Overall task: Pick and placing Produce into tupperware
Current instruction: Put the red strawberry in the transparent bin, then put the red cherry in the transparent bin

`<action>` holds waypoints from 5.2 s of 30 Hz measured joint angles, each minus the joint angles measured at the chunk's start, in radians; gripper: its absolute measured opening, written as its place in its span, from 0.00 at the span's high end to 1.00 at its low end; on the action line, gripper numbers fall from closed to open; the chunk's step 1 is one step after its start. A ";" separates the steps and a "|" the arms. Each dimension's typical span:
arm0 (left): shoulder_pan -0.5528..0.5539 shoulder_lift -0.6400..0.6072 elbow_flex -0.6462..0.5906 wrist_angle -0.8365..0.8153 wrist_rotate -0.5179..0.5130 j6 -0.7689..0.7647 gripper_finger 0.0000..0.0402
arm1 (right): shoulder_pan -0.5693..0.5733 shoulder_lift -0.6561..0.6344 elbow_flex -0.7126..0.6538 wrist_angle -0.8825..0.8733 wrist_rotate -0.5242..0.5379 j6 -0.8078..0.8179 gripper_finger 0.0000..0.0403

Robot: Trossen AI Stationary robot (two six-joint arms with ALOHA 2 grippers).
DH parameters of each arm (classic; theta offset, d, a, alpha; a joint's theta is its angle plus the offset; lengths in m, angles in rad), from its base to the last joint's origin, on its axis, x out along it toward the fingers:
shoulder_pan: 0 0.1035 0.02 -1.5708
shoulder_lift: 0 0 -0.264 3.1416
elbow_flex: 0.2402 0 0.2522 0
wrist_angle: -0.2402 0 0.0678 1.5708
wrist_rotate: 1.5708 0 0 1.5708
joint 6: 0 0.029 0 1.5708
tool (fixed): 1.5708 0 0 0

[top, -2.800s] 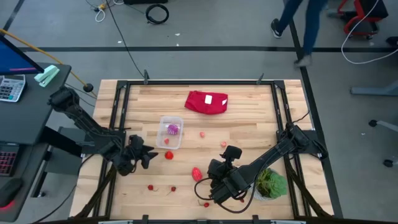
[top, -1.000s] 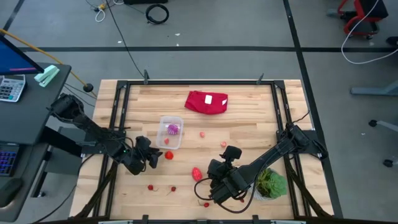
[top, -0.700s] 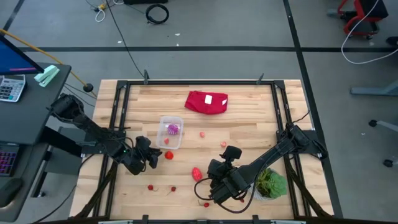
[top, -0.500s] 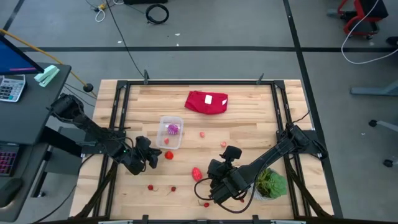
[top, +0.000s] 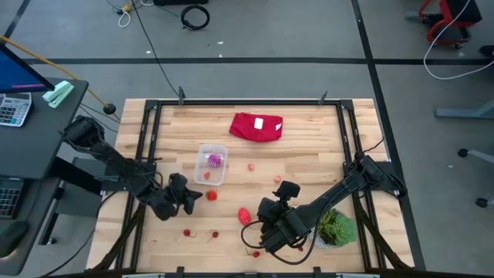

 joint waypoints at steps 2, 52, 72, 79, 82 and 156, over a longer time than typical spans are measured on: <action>-0.017 0.000 0.000 0.042 0.000 0.019 0.99 | 0.000 0.000 0.000 0.000 0.000 0.000 0.32; 0.212 -0.004 0.167 -0.014 -0.143 0.512 0.99 | 0.001 0.000 0.000 0.006 0.000 0.000 0.32; 0.204 -0.020 0.166 -0.162 -0.174 0.347 0.98 | 0.001 0.000 0.000 0.006 0.000 0.000 0.32; 0.204 -0.020 0.166 -0.176 -0.085 0.326 0.98 | 0.001 0.000 0.000 0.006 0.000 0.000 0.32; 0.203 -0.008 0.166 -0.174 -0.036 0.327 0.95 | 0.001 0.000 0.000 0.006 0.000 0.000 0.32; -0.142 0.315 0.620 -0.581 0.410 0.525 0.73 | 0.000 0.000 0.000 0.037 0.029 0.000 0.32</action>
